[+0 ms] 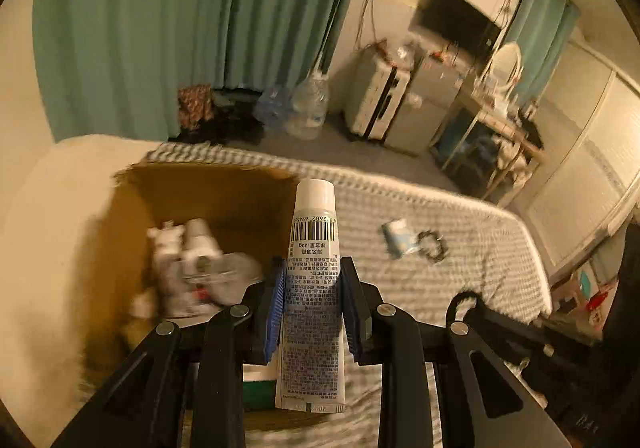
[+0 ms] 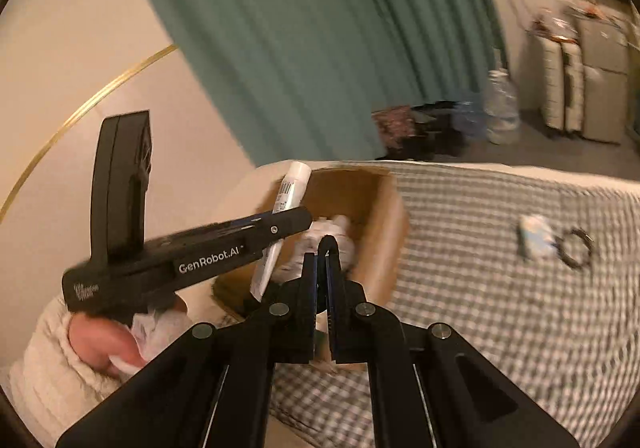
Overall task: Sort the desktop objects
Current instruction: 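Lift the white tube and hair tie and carry both to the cardboard box, then open both tools to drop the tube and hair tie into the box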
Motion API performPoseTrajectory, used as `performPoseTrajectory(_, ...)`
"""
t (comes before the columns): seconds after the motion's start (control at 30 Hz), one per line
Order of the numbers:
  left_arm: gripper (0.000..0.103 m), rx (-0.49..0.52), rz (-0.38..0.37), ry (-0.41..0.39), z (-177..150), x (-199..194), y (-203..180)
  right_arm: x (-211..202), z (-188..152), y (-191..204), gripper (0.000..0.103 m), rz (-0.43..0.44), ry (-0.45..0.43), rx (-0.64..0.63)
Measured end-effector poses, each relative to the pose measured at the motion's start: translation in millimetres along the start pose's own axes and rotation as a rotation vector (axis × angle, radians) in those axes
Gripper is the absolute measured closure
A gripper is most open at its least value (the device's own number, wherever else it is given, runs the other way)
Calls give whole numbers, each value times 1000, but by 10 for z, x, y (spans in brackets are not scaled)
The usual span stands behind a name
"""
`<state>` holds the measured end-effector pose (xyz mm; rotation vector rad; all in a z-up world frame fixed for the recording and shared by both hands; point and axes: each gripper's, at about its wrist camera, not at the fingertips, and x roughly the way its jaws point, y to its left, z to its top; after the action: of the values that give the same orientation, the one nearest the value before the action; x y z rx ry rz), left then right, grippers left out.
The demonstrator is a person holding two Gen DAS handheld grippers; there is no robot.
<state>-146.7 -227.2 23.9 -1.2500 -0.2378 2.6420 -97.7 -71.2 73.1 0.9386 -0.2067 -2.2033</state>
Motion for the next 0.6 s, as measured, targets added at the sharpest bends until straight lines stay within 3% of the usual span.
performPoseTrajectory(0.07, 77, 20, 62, 2, -24, 2, 250, 193, 34, 110, 99, 9, 22, -6)
performPoseTrajectory(0.27, 77, -63, 62, 59, -275, 343, 833, 921, 39, 246, 99, -29, 122, 18)
performPoseTrajectory(0.4, 75, 16, 72, 101, -453, 557, 971, 1132, -25, 258, 97, -82, 129, 19)
performPoseTrajectory(0.43, 66, 17, 61, 97, -467, 569, 1016, 1169, -23, 229, 90, -93, 130, 34)
performPoseTrajectory(0.47, 44, 9, 48, 95, -481, 557, 1042, 1195, -22, 187, 76, -101, 134, 61)
performPoseTrajectory(0.5, 34, -9, 47, 94, -481, 545, 1091, 1212, 4, 149, 69, -107, 129, 89)
performPoseTrajectory(0.53, 26, -27, 43, 93, -484, 527, 1132, 1207, 16, 104, 62, -109, 121, 120)
performPoseTrajectory(0.6, 25, -64, 31, 107, -472, 495, 1217, 1212, 83, 10, 61, -103, 113, 174)
